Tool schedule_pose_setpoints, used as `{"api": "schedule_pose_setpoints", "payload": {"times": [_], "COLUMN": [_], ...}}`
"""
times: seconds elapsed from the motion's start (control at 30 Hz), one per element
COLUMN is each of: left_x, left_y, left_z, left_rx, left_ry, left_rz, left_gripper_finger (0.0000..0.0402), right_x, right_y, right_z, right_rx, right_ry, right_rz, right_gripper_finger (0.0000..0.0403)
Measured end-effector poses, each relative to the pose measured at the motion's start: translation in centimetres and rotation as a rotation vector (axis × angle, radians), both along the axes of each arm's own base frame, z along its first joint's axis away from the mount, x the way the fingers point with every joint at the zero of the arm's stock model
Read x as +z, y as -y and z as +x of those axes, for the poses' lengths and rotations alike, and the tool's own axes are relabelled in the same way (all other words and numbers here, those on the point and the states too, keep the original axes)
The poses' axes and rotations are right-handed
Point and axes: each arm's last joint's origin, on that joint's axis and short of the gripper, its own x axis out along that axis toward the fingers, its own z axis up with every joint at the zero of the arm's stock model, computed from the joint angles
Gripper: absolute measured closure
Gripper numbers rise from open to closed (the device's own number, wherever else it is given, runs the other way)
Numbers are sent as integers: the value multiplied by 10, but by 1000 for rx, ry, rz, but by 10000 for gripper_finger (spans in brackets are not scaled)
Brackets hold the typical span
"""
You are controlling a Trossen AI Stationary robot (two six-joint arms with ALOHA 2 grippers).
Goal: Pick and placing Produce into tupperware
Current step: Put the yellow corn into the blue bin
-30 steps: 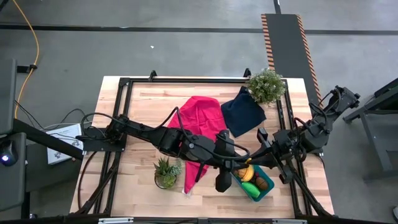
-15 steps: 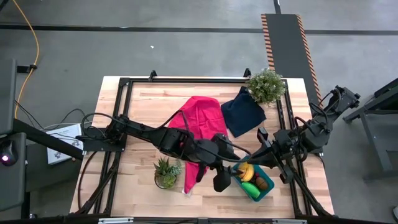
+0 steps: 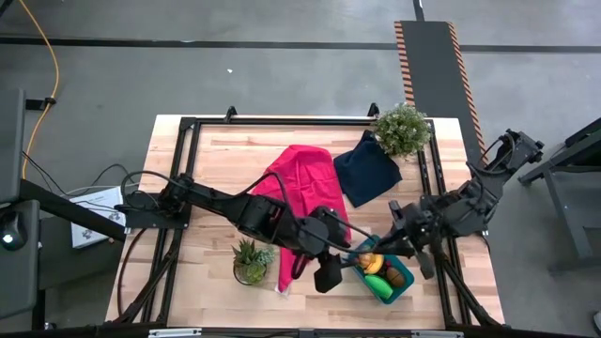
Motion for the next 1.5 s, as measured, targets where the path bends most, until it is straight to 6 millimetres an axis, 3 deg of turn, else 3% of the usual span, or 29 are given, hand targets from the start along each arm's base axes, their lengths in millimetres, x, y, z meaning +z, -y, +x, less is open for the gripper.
{"api": "schedule_pose_setpoints", "payload": {"times": [0.23, 0.4, 0.63, 0.97, 1.13, 1.3, 1.5], "left_x": [35, 74, 107, 118, 112, 116, 116], "left_y": [-3, -11, -12, -4, 0, 3, -18], "left_z": [-22, -63, -134, -217, -241, -261, -292], "left_rx": [38, 90, 80, 183, 201, 195, 228], "left_ry": [117, 190, 134, 37, -24, 26, 67], "left_rz": [65, 179, 272, 380, 418, 454, 438], "left_gripper_finger": [227, 245, 261, 273, 273, 273, 273], "right_x": [-13, -21, -50, -80, -89, -91, -84], "right_y": [1, -1, -11, -17, -18, -22, -28], "right_z": [-3, -1, 13, 33, 43, 57, 71], "right_rx": [3, -25, -87, -263, -305, -319, -333], "right_ry": [-169, -246, -448, -653, -731, -781, -798], "right_rz": [54, 75, 56, 169, 209, 207, 204], "right_gripper_finger": [400, 400, 400, 400, 400, 400, 400]}}
